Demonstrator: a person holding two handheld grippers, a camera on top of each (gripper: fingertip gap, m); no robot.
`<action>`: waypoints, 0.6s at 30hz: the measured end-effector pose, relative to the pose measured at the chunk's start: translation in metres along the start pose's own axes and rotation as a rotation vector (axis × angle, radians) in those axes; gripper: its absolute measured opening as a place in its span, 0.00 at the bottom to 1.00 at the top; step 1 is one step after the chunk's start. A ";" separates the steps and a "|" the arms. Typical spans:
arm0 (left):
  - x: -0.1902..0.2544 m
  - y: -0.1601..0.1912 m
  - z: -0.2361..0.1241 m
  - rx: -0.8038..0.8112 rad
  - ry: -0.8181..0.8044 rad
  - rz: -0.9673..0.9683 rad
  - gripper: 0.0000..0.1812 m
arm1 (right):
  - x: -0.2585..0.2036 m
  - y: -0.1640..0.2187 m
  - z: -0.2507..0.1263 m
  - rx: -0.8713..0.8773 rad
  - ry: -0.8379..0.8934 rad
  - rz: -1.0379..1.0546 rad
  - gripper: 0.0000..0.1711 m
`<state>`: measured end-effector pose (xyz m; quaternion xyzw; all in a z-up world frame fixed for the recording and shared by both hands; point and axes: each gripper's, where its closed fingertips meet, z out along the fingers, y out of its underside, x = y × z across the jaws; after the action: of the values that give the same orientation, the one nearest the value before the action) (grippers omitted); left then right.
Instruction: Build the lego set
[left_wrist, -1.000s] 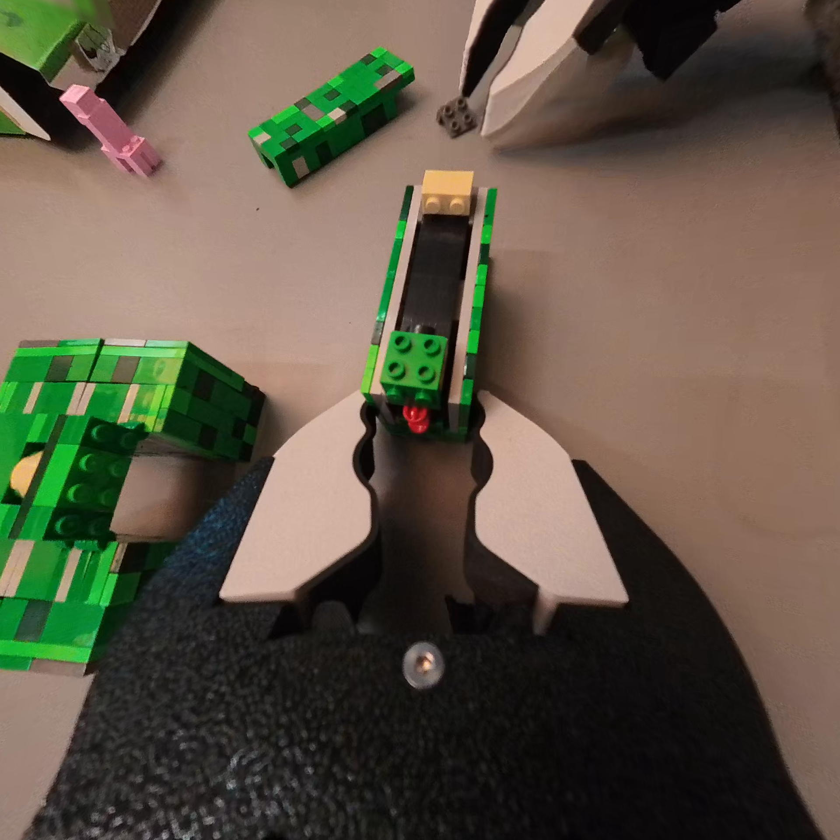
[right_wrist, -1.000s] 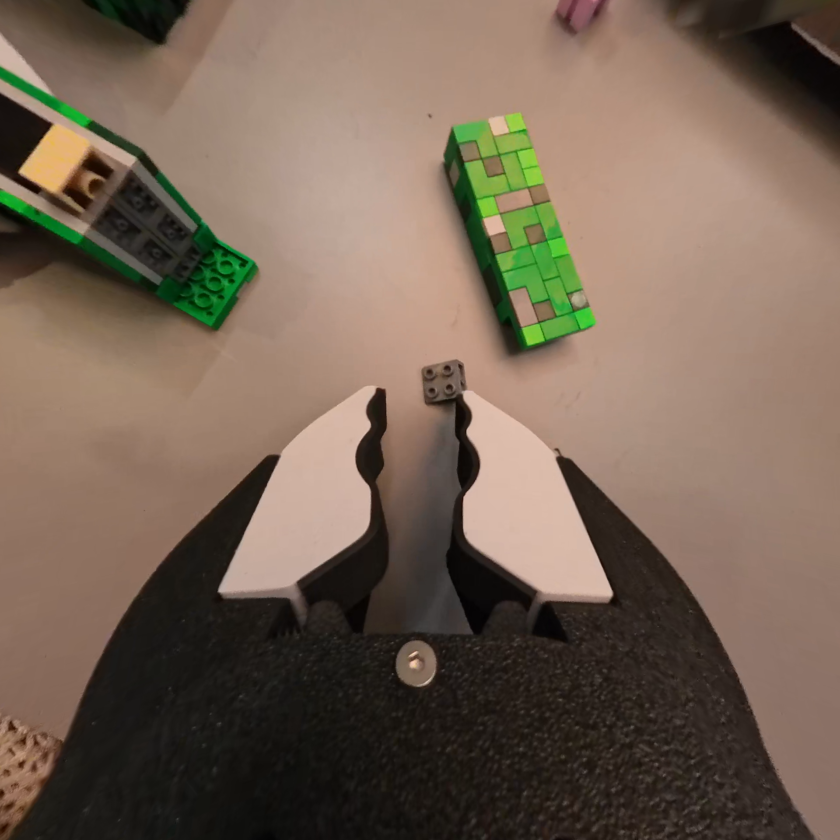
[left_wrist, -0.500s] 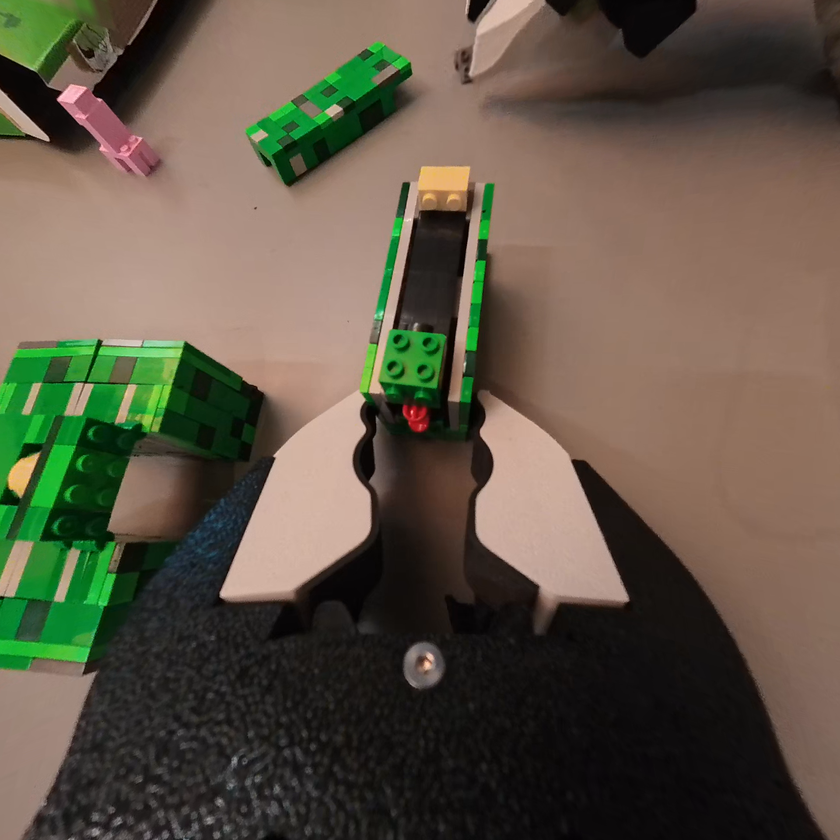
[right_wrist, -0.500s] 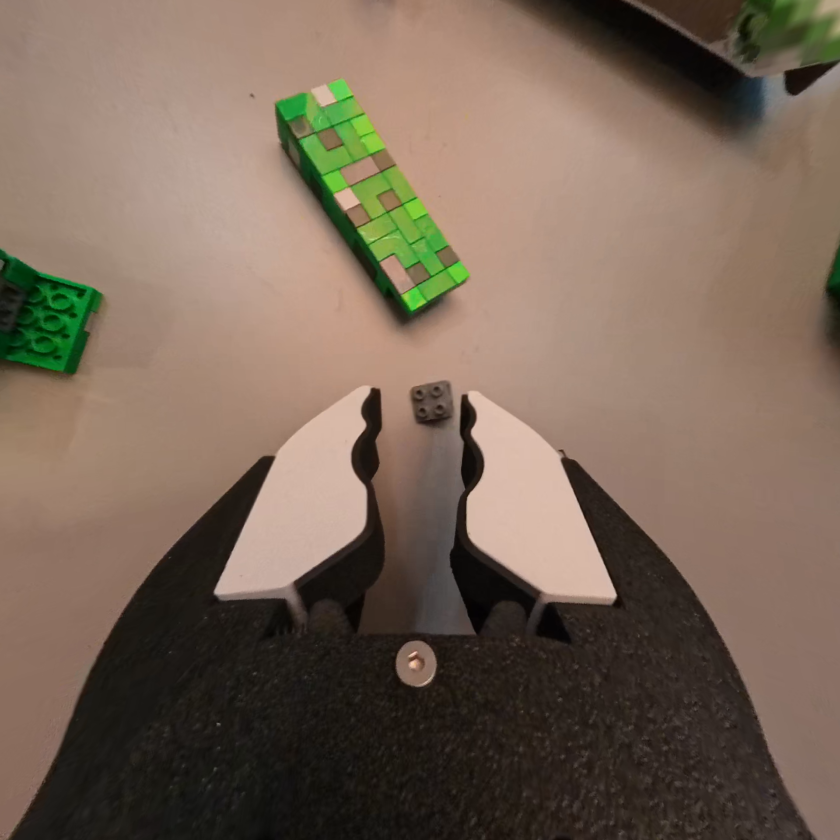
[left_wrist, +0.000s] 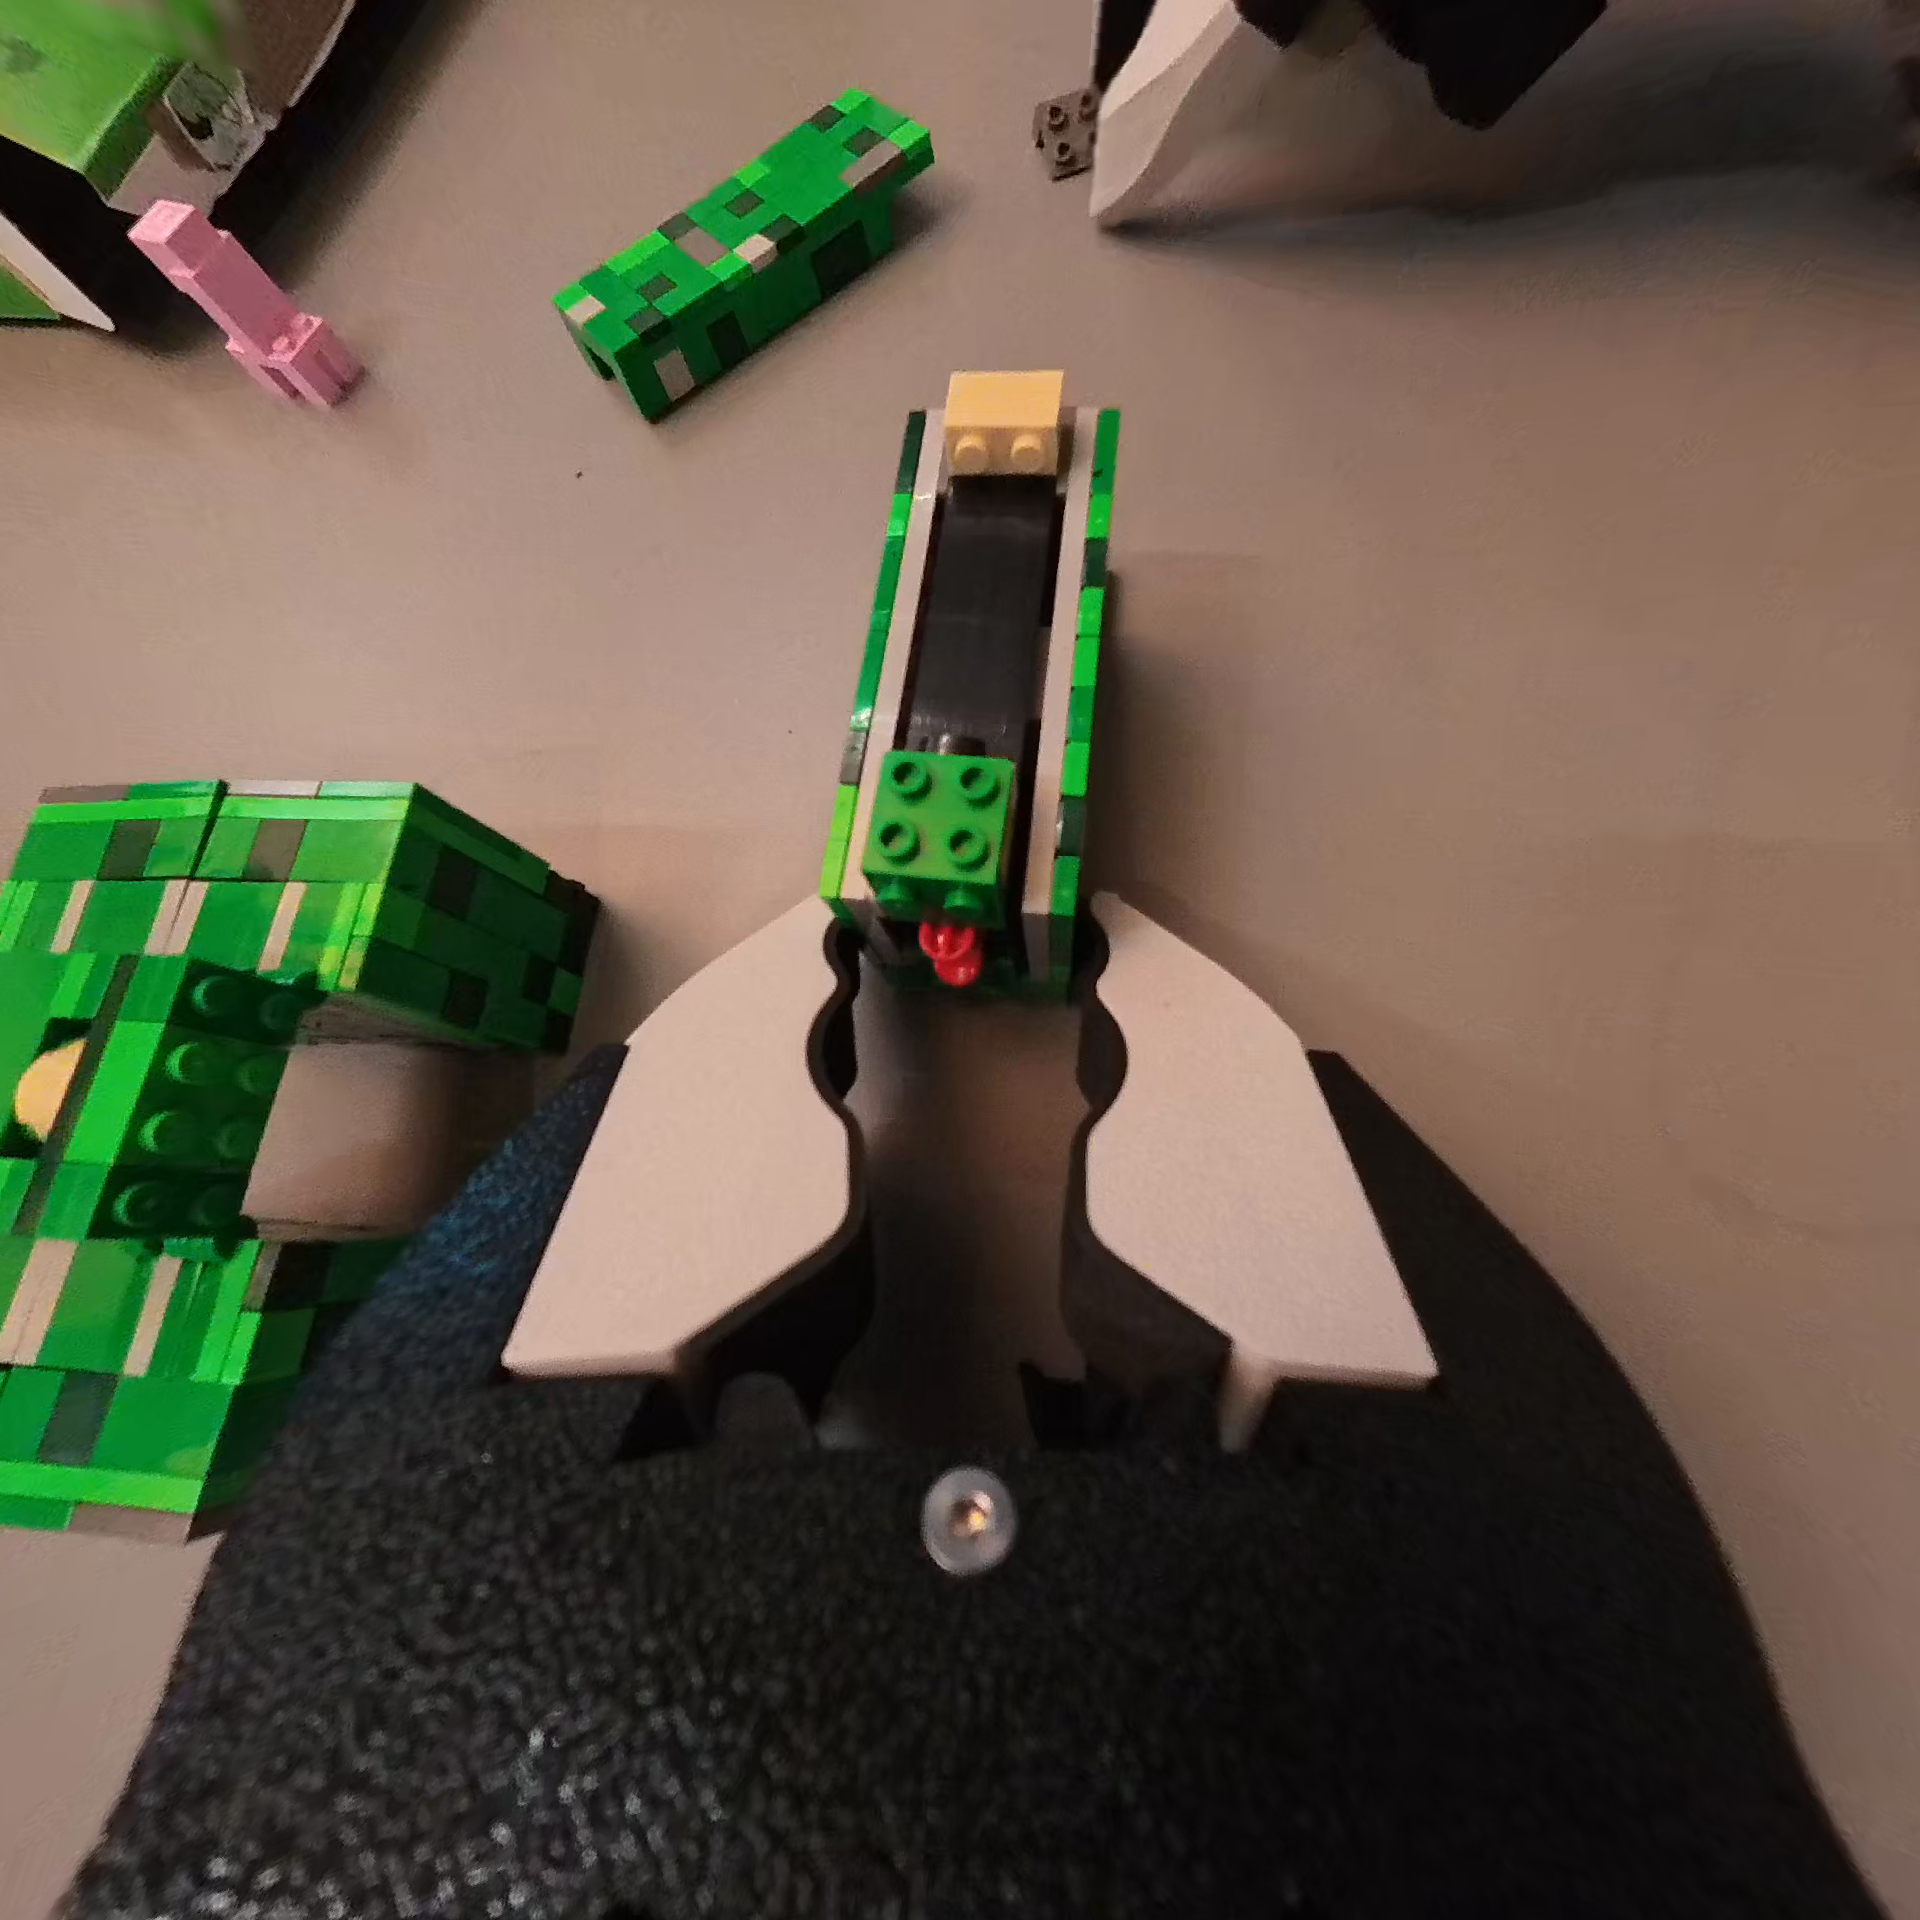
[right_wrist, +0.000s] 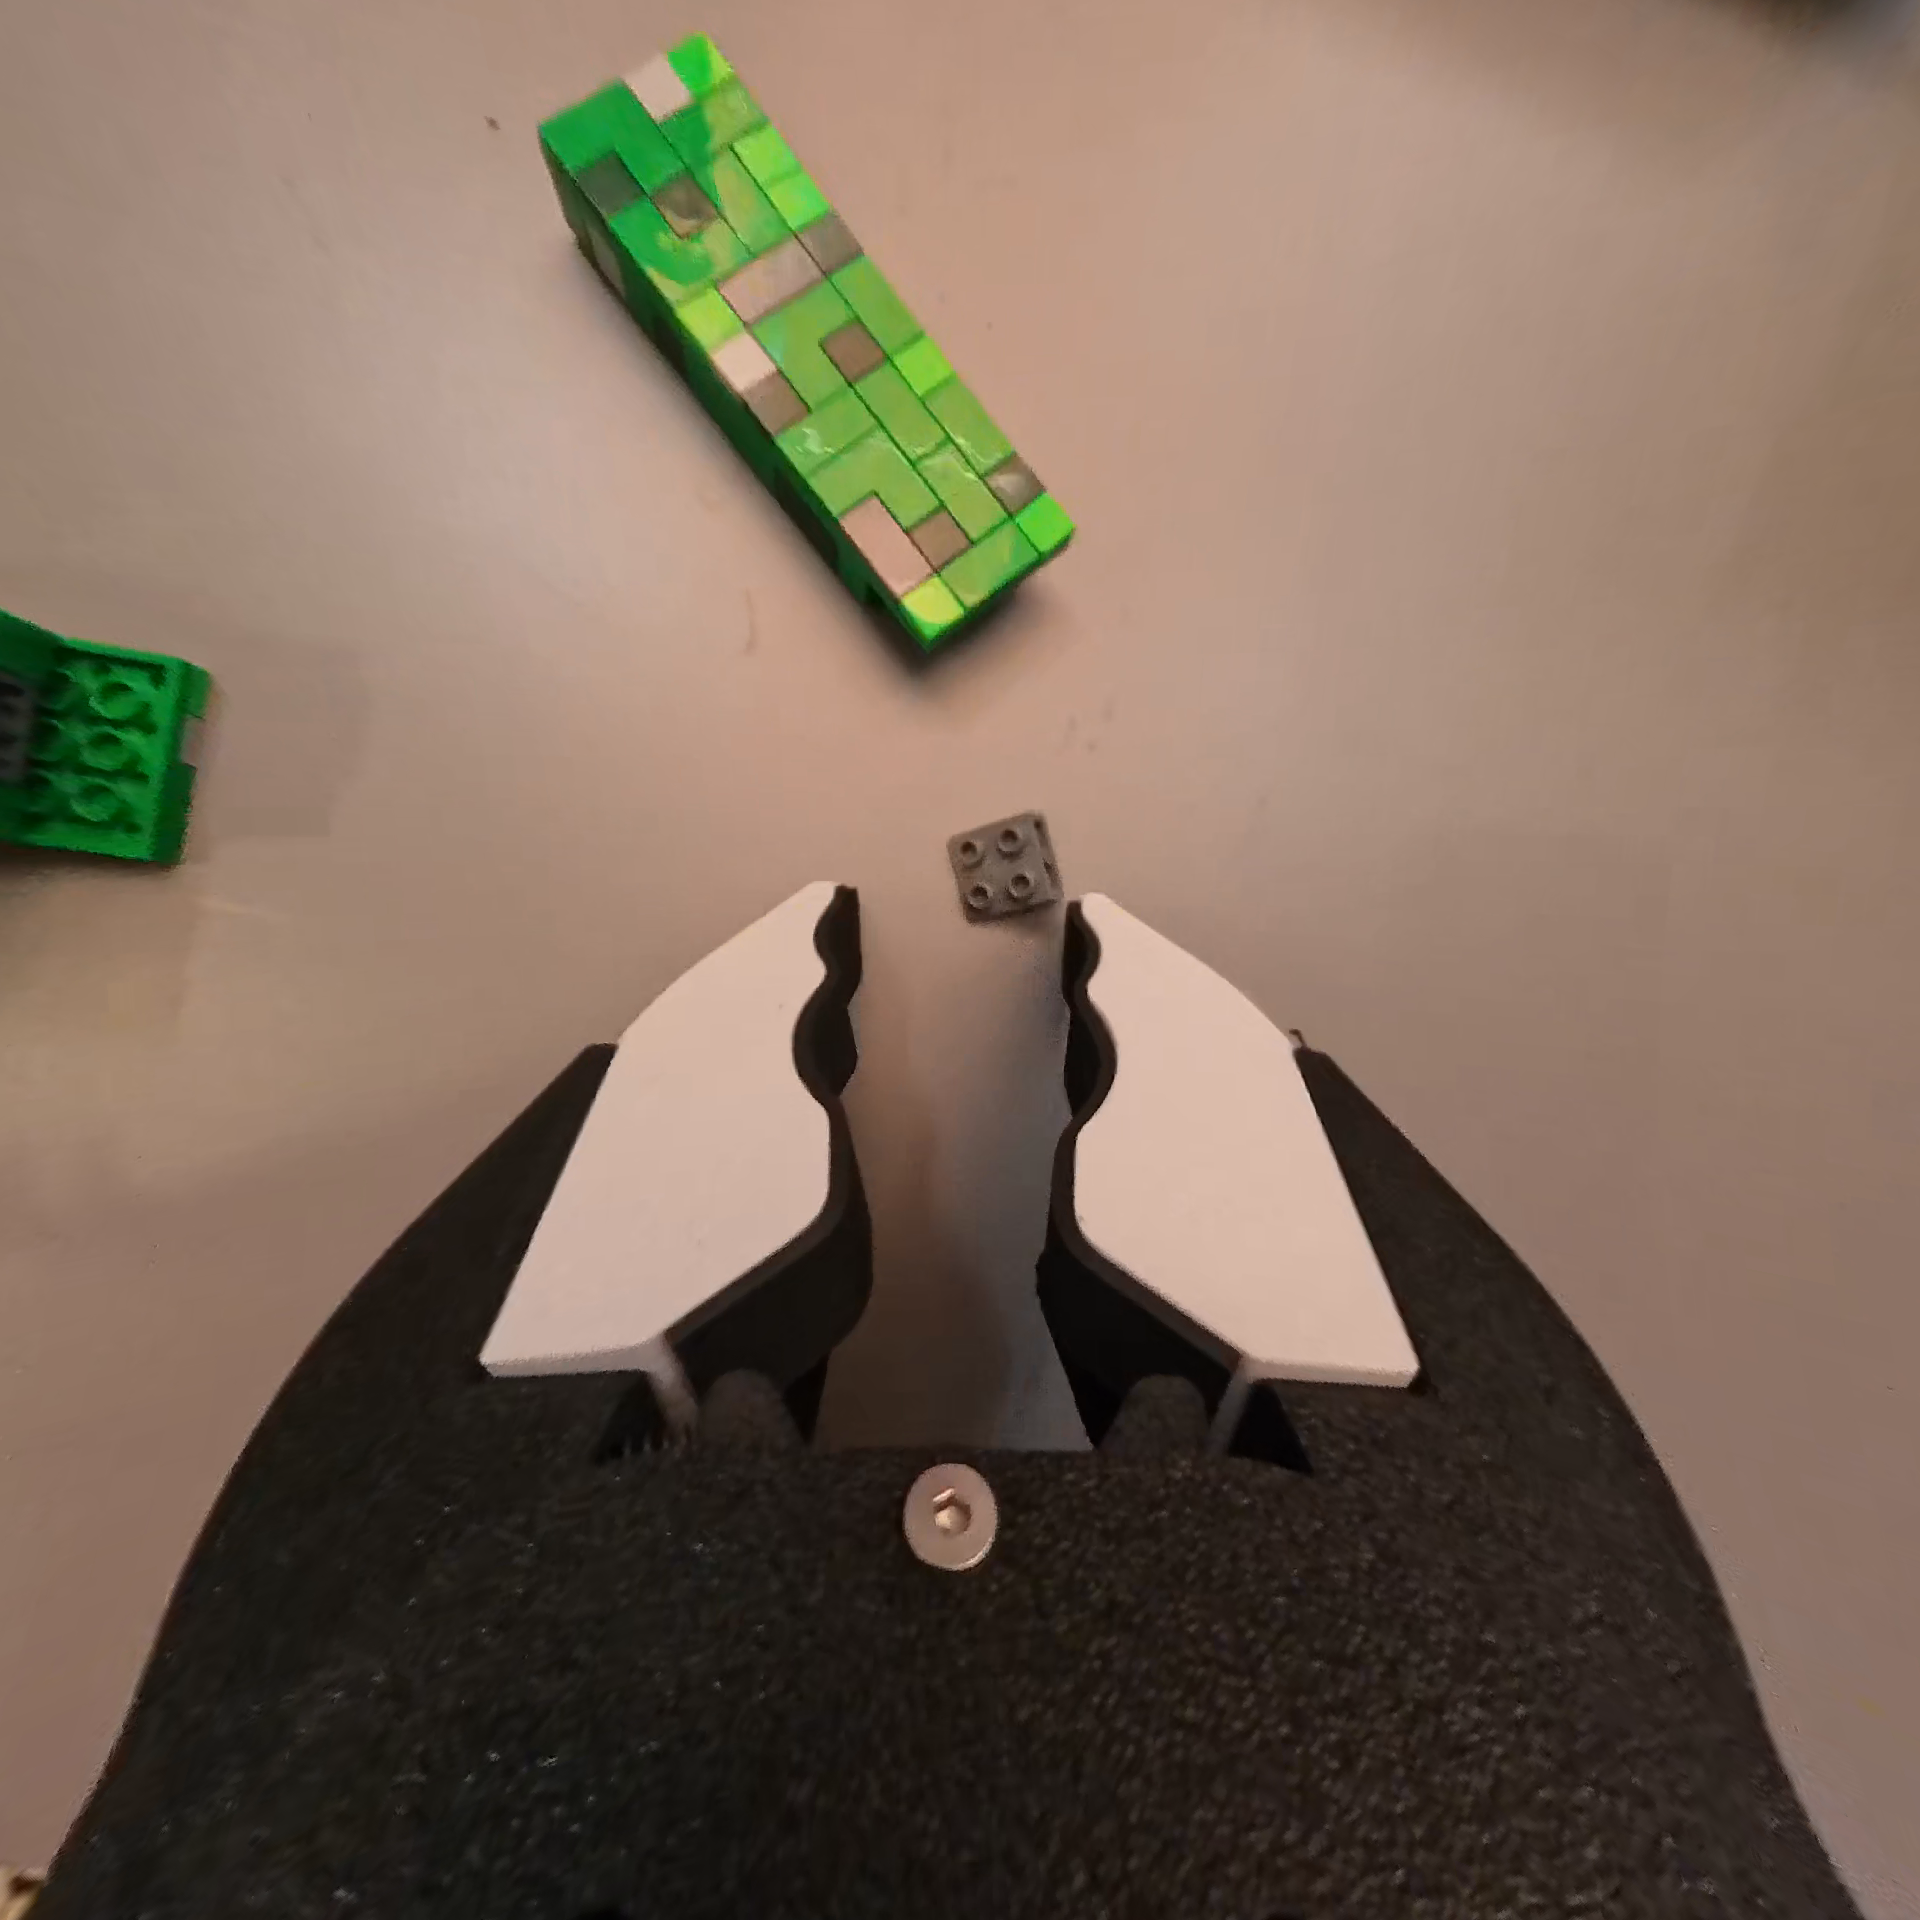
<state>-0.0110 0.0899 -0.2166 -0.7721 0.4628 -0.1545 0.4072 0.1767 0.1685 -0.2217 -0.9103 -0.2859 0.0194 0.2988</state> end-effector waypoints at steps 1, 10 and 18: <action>0.000 0.000 0.000 0.000 -0.001 0.001 0.22 | -0.003 -0.004 0.002 0.017 -0.026 -0.008 0.23; 0.001 0.001 0.000 -0.003 0.002 0.003 0.21 | -0.021 -0.022 0.003 0.188 -0.146 -0.069 0.14; 0.001 0.001 0.000 -0.007 -0.001 0.010 0.22 | -0.030 -0.023 0.012 0.157 -0.102 -0.029 0.17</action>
<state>-0.0113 0.0888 -0.2179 -0.7713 0.4671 -0.1505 0.4054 0.1371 0.1741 -0.2230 -0.8776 -0.3116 0.0836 0.3546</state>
